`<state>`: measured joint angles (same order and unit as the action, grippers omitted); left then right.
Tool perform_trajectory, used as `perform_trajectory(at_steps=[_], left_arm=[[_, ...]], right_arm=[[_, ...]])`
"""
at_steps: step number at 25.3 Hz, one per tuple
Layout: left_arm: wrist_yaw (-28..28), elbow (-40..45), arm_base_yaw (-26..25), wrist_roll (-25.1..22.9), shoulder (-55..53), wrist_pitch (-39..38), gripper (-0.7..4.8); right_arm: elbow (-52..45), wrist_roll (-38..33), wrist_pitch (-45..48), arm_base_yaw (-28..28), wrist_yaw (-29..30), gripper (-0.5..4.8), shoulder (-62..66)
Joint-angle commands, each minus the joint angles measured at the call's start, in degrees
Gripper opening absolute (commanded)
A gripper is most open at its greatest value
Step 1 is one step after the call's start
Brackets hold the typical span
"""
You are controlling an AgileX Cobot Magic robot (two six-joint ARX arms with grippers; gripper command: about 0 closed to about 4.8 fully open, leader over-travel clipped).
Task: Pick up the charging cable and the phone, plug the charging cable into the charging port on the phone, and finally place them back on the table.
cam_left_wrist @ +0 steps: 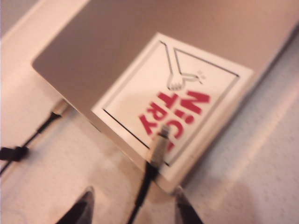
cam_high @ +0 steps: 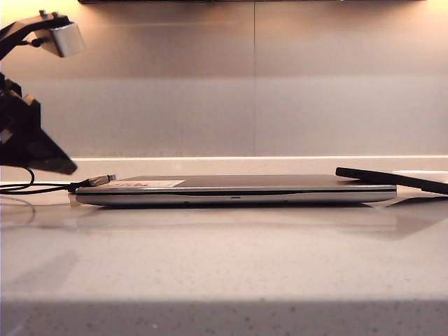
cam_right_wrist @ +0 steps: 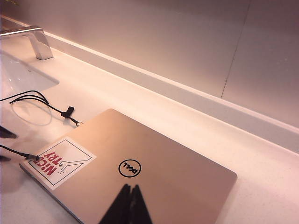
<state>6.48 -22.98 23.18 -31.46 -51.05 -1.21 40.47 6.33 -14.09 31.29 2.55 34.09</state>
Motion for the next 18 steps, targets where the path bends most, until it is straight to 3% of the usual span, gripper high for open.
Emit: perform_trajectory(at_steps=[1,6,18], left_arm=[[0.2,-0.1,-0.5,-1.3,-0.9,2.1,2.15],[0.2,-0.1,-3.5,-3.1,-3.8,4.0,2.15],[0.2,-0.1,-3.3,-3.1,-8.5,6.7,2.15]], right_arm=[[0.3,0.2,0.9,0.0,-0.2,-0.05,-0.1],[0.3,0.1,0.9,0.0,-0.2,-0.05,-0.3],[0.3,0.1,0.9,0.0,-0.3,-0.05,-0.4]])
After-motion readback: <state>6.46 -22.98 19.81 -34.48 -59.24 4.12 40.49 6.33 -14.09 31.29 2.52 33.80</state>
